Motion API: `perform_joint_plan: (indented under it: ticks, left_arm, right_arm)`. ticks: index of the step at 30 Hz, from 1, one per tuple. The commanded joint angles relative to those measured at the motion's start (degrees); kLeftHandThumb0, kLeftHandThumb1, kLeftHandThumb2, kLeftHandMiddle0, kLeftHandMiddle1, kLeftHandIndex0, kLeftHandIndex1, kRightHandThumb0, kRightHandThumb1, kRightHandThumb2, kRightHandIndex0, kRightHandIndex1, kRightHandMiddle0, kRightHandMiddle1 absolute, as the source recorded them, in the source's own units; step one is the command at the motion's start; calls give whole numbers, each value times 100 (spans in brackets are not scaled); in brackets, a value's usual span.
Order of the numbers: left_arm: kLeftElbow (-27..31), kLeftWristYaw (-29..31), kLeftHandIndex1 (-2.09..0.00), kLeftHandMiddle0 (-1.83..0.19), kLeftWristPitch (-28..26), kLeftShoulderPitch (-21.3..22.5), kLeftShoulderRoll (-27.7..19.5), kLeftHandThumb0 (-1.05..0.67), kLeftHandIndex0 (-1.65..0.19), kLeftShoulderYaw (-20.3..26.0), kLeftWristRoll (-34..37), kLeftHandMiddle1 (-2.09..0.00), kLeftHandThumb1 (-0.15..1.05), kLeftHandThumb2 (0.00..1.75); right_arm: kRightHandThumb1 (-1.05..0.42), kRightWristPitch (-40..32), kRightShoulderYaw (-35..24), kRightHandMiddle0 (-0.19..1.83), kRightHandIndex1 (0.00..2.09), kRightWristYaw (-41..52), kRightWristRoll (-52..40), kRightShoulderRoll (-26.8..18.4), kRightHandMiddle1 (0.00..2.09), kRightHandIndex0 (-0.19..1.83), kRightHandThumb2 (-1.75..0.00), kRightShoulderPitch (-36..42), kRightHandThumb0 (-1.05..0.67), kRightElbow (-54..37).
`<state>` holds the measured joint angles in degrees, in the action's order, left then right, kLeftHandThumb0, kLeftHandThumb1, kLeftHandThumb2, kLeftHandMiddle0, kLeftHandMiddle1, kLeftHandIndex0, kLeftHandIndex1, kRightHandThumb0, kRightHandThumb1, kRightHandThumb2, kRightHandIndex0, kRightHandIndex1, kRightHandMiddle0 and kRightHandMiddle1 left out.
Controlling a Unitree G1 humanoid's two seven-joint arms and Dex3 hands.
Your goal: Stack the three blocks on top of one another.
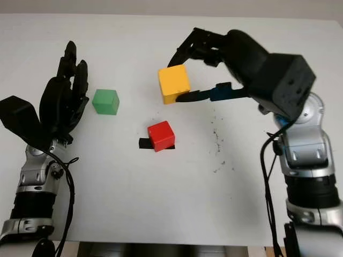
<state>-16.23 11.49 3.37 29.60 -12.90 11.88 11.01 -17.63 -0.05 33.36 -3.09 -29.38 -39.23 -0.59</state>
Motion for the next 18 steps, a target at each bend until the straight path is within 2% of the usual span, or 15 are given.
perform_joint_plan:
  ticks: [1,10,18]
  left_arm:
    - [108,-15,-5,17,49,-75,-1,-78,18,-5,-8,-5,105,47]
    - [105,-22,-5,17,50,-82,2,-76,18,-13,-4,-5,105,49]
    - [114,-62,-5,19,18,-62,-14,-78,19,-13,-22,-5,105,46]
  right_arm:
    - [-96,-141,46,29,0,81,-123,89,177,32,-6,-167,-42,250]
    - [-95,-75,380,33,2,413,-157,355,170,33,-5,-396,-46,1220]
    - [-91,-111,533,42,5,662,-96,327,165,38,-5,-280,-50,1239]
